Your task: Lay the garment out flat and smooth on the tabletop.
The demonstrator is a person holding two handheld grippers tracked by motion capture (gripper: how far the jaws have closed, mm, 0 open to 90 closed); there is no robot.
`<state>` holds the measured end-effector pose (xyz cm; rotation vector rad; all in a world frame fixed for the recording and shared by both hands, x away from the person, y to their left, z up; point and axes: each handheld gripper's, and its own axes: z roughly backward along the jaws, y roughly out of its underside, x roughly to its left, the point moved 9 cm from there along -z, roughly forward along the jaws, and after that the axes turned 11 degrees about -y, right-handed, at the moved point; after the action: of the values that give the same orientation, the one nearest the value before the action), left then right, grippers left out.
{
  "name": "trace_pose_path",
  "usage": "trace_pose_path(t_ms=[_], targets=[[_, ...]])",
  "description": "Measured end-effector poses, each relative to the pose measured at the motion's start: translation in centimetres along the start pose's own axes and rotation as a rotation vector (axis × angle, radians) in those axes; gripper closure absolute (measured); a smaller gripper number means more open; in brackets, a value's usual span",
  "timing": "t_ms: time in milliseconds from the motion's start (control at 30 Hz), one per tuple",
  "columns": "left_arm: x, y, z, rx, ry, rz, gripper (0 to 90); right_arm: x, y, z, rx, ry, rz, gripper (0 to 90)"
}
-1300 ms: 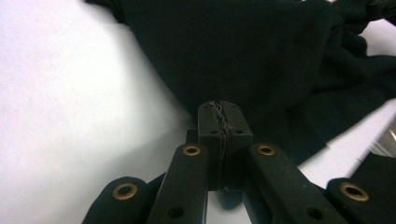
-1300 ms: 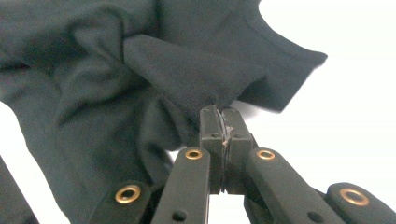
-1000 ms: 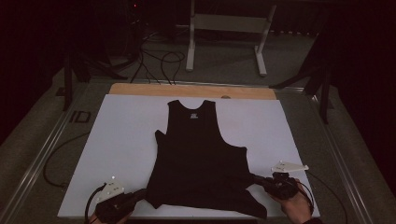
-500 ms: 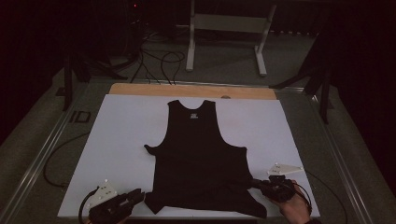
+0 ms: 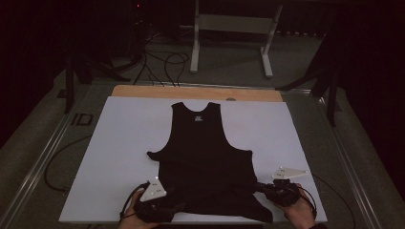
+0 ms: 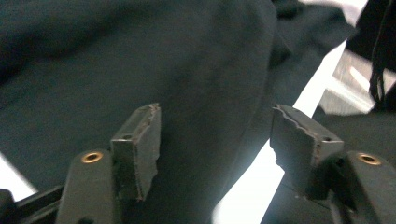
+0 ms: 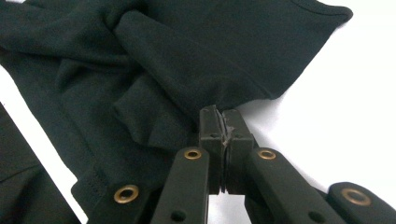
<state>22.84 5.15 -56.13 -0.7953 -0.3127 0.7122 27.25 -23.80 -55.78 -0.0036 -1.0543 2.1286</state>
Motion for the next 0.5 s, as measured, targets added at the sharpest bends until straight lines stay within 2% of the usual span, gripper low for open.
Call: trace_pose_path(t_ms=[33,67,133,200,233,267,300,333,500], targets=[[0.0,0.0,0.0,0.000,0.000,0.000,33.4,0.0,0.0,0.0,0.000,0.000,0.000,88.5],[-0.1,0.3,-0.7,0.033,-0.027,-0.032,33.4,0.0,0.0,0.0,0.000,0.000,0.001,88.5],[0.5,1.0,-1.7,0.091,-0.098,-0.061,39.3,0.0,0.0,-0.1,-0.002,0.000,0.000,88.6],[1.0,1.1,-1.8,0.094,-0.103,-0.049,47.4,-0.1,0.0,0.0,0.000,0.003,0.001,88.6],[1.4,1.1,-1.7,0.098,-0.119,-0.050,59.3,-0.1,0.0,0.0,0.001,0.004,0.000,88.5],[1.8,1.0,-1.3,0.095,-0.112,-0.033,67.0,-0.2,0.0,0.1,0.001,0.008,0.003,88.6],[1.8,1.0,-1.3,0.095,-0.112,-0.033,76.2,-0.2,0.0,0.1,0.001,0.008,0.003,88.6],[2.0,1.1,-0.8,0.102,-0.094,-0.022,78.9,-0.4,0.0,0.2,0.001,0.022,0.001,88.7],[1.7,1.2,0.8,0.090,-0.067,-0.045,79.6,-0.7,0.1,0.6,0.004,0.042,-0.001,89.0]])
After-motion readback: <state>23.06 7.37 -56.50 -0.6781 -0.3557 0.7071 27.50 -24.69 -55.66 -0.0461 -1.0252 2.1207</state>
